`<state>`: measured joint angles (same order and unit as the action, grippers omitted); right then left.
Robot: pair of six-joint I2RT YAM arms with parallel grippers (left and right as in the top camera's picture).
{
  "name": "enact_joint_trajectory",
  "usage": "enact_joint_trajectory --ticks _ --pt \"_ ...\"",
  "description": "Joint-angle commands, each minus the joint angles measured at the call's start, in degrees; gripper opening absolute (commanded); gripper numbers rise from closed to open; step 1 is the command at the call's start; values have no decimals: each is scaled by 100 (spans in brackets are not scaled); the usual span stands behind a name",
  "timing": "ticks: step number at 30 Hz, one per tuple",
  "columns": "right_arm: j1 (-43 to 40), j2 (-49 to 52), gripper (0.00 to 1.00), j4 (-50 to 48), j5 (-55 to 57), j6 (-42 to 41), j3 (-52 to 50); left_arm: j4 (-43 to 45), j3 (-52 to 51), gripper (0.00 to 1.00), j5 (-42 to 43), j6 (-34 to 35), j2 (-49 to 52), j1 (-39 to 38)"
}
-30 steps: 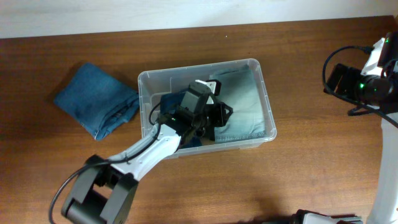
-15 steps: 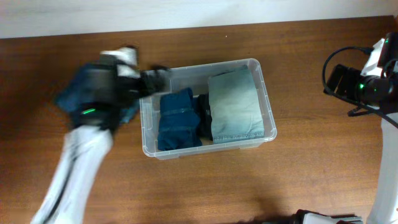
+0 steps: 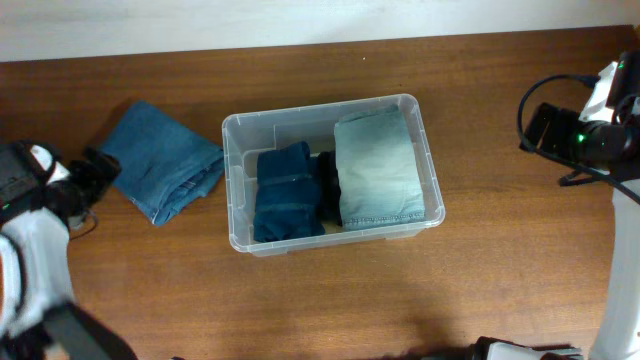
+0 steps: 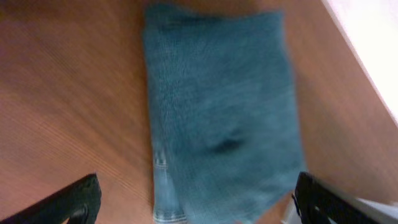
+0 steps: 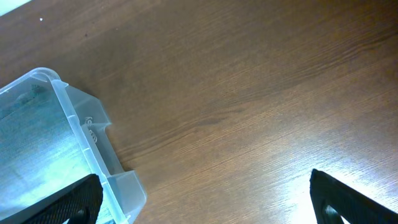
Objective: Pack container
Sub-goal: 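Grasp the dark-blue folded jeans with the left gripper, then place the dark-blue jeans over the bundles in the bin's left half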
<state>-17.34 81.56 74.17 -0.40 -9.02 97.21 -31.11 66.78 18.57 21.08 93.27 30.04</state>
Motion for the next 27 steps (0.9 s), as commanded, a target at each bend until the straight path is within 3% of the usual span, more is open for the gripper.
enact_joint_trajectory --ticks 1,9,10,12,14,15,20,27 --pt "-17 35 99 -2 -44 -46 -20 348 -70 99 997 -433 811 -35" --pt "-17 35 99 7 -46 -46 -20 1631 -70 99 2094 -424 2232 -61" --pt "-17 35 99 9 -46 -46 -20 1692 -70 95 2168 -424 2328 -81" --pt "-17 35 99 26 -46 -46 -20 1659 -70 60 2221 -426 2430 -109" --pt "-17 35 99 44 -46 -46 -20 1561 -68 11 2275 -428 2422 -114" --pt "-17 35 99 44 -46 -46 -20 1519 -68 1 2476 -428 2374 -111" --pt "-17 35 99 46 -92 -44 -20 1228 -63 1 3021 -431 1770 -101" --pt "-17 35 99 46 -153 -24 -20 802 -22 1 3016 -420 -577 -181"
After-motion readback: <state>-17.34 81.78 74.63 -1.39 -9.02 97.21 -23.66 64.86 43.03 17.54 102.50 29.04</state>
